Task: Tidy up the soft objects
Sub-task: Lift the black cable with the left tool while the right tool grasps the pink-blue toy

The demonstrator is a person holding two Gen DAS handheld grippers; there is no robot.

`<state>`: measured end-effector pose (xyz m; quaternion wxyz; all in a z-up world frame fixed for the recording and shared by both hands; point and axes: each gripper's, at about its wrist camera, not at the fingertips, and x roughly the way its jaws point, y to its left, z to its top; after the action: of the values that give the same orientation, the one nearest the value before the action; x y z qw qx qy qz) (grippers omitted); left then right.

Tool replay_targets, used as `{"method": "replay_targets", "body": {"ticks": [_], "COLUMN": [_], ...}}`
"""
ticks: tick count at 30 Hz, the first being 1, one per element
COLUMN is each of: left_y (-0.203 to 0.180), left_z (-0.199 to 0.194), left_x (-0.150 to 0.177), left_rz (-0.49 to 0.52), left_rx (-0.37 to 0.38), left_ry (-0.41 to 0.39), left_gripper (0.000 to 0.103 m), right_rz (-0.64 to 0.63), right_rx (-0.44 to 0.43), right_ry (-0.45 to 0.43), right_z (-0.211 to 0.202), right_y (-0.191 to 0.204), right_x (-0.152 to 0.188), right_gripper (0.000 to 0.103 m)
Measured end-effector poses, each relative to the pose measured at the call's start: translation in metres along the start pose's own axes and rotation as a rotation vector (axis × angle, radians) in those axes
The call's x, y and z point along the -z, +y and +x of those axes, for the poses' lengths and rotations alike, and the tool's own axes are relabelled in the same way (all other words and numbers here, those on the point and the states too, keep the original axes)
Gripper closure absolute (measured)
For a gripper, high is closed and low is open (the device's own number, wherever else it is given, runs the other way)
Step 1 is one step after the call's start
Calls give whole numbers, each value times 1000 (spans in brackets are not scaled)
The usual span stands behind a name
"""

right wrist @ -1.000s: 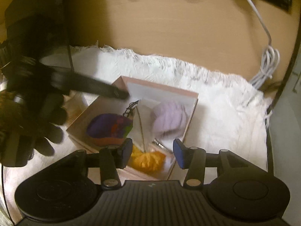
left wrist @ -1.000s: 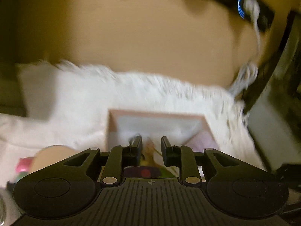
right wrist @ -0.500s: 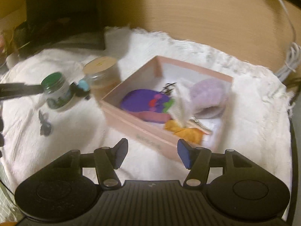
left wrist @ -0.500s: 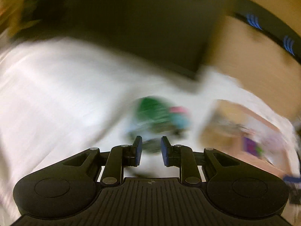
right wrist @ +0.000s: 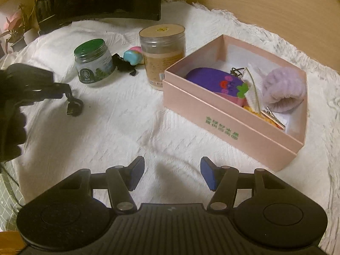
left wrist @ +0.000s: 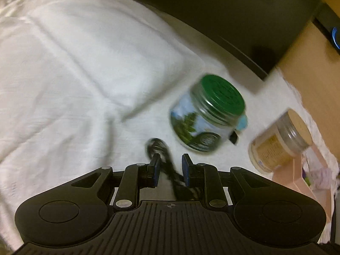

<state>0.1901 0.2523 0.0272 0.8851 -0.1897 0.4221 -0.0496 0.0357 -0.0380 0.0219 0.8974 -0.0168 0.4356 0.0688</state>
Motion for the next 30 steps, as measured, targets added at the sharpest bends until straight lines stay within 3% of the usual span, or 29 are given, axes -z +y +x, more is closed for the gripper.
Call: {"method": "replay_targets", "body": {"ticks": [3, 6, 9, 13, 14, 16, 20, 24, 27, 30], "left_y": [-15, -27, -28, -19, -19, -17, -16, -3, 18, 39], "left_z": [4, 6, 9, 6, 6, 4, 0, -10, -13, -12], "left_x": [2, 6, 8, 9, 9, 7, 10, 18, 11, 6], "left_rz": [165, 302, 352, 377, 374, 367, 403, 432, 330, 232], "left_rx": [15, -44, -134, -139, -129, -85, -11, 95, 144, 227], "left_ry": [8, -4, 5, 21, 32, 55, 84, 81, 94, 118], "left_gripper": [77, 77, 63, 65, 65, 54, 53, 55, 83, 86], "right_rz": [31, 49, 63, 81, 87, 95, 81, 84, 58, 0], "right_rx": [12, 23, 36, 41, 45, 48, 58, 51, 21, -14], "right_ry": [17, 35, 44, 45, 44, 46, 27, -36, -99, -134], "right_z": [3, 5, 7, 11, 12, 14, 13, -3, -23, -34], "right_y": [-1, -1, 1, 6, 7, 11, 18, 24, 35, 51], "right_x": [2, 6, 9, 9, 9, 7, -10, -49, -93, -144], "right_gripper": [44, 44, 43, 38, 38, 38, 38, 38, 38, 38]}}
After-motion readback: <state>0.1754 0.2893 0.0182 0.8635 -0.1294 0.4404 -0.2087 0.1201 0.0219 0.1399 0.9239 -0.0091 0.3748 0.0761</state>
